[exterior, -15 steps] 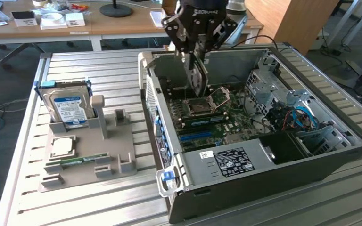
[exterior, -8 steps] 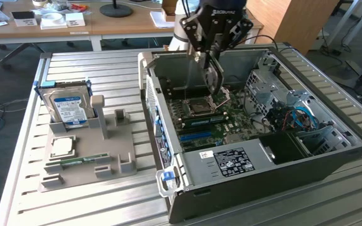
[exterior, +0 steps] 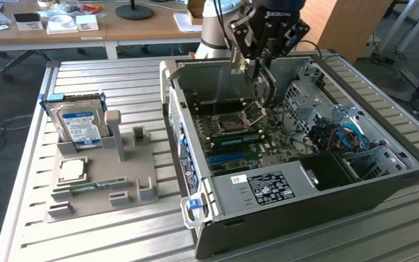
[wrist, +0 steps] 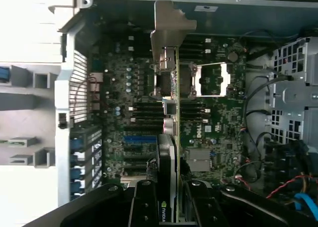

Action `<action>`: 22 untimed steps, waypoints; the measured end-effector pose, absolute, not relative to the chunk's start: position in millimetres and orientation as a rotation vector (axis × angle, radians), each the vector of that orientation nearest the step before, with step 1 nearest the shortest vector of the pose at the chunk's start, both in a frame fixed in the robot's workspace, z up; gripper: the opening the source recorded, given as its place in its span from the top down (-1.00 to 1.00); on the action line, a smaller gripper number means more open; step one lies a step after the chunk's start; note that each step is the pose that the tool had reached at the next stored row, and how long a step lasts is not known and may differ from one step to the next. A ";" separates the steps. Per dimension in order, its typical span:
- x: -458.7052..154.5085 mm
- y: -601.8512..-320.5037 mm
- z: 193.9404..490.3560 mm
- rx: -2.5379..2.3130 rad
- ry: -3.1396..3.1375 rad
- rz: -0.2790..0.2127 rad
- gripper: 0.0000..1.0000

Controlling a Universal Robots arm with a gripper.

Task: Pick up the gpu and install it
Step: 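Pick up the gpu and move the gpu toward the slot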

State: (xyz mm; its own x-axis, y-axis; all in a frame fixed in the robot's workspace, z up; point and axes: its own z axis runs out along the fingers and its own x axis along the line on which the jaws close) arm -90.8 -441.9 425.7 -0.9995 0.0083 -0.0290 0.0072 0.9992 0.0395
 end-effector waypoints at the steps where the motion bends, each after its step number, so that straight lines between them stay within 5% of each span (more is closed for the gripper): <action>1: -86.3 -441.9 425.7 0.012 3.112 0.061 0.47; 22: 9.3 -441.9 425.7 0.012 3.112 0.061 0.47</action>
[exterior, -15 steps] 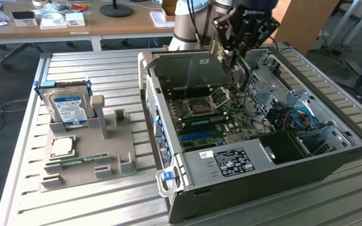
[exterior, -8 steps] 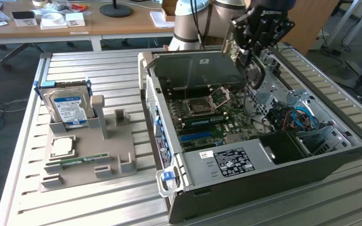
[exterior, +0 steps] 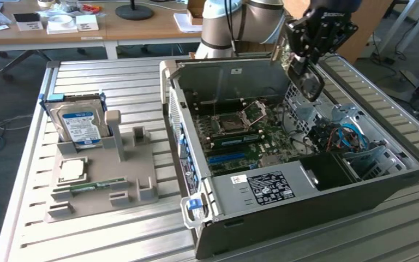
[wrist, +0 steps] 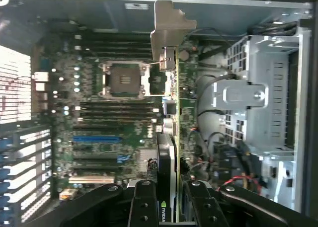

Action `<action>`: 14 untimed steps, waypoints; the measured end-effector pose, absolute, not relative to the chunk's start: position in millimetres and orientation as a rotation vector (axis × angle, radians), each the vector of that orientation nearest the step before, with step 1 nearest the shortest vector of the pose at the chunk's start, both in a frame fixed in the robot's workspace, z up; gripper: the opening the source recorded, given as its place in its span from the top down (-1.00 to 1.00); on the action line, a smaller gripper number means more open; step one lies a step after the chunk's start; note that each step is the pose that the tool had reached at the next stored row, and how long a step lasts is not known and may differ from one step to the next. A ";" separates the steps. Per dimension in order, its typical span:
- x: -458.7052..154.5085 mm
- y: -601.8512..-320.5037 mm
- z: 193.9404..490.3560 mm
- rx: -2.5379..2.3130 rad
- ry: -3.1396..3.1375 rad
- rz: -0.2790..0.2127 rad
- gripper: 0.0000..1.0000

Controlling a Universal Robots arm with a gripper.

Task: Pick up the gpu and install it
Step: 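Pick up the gpu and move the gpu toward the slot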

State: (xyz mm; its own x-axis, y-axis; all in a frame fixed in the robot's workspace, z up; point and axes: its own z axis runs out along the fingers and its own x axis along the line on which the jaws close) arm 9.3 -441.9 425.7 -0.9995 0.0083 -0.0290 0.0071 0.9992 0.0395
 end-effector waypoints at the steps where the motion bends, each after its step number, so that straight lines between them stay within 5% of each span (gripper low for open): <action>1: 13.8 -441.9 425.7 0.012 3.112 0.061 0.47; 14: 35.7 -442.0 425.3 0.012 3.113 0.061 0.47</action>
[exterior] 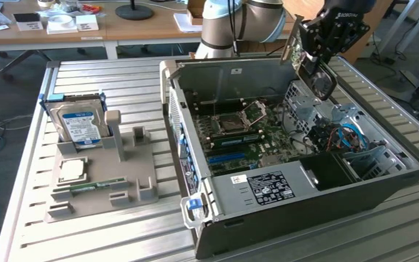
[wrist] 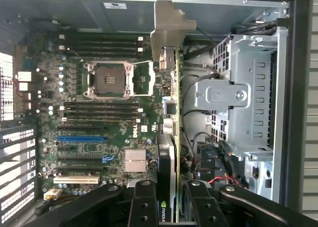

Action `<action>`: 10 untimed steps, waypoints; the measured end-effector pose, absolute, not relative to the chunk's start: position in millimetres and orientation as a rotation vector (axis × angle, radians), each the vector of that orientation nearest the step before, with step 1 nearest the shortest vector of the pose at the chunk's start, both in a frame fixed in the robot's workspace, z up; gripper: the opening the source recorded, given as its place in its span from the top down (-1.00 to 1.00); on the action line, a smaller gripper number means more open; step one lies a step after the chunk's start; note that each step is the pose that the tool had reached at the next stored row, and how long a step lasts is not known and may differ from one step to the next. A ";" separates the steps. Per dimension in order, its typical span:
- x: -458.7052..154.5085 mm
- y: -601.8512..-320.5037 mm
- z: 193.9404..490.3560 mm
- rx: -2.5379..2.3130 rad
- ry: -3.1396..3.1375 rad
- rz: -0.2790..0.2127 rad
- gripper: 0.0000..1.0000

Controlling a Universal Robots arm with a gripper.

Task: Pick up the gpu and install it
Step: 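Pick up the gpu and move the gpu toward the slot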

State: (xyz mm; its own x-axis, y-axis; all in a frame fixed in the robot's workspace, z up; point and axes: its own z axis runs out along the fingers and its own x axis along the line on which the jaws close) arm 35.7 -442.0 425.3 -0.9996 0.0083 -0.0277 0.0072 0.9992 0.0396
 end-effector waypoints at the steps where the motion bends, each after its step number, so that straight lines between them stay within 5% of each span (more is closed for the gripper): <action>1: 37.6 -441.9 425.3 0.012 3.113 0.061 0.47; 10: 41.0 -441.9 425.2 0.012 3.113 0.061 0.47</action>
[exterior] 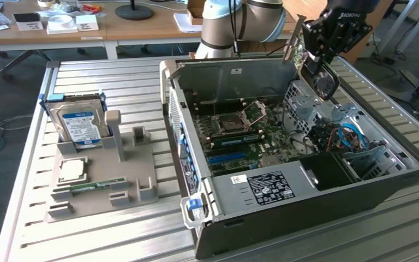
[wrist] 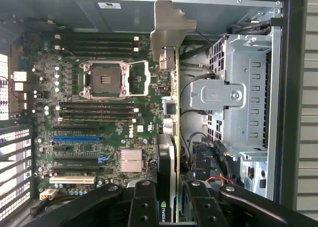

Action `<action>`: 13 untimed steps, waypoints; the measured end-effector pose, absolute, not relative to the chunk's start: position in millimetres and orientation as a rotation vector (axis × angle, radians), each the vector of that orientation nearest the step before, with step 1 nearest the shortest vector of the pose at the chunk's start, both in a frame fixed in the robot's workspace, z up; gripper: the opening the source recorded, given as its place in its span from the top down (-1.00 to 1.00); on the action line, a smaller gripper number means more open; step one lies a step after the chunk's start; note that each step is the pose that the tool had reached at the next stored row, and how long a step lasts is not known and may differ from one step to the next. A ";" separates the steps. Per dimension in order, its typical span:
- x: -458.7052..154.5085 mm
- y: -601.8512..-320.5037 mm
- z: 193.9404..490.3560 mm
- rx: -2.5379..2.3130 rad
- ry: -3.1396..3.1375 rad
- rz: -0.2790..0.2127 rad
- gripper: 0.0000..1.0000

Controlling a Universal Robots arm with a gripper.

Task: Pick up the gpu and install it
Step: 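Insert the gpu into the slot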

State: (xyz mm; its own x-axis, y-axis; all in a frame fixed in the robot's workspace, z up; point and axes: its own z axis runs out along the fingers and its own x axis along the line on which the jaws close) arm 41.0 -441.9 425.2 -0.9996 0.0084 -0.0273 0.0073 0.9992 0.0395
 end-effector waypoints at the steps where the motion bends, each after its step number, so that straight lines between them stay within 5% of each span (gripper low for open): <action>1: 41.0 -441.9 425.2 0.012 3.113 0.061 0.47; 13: 41.0 -441.9 425.2 -0.001 3.114 0.062 0.47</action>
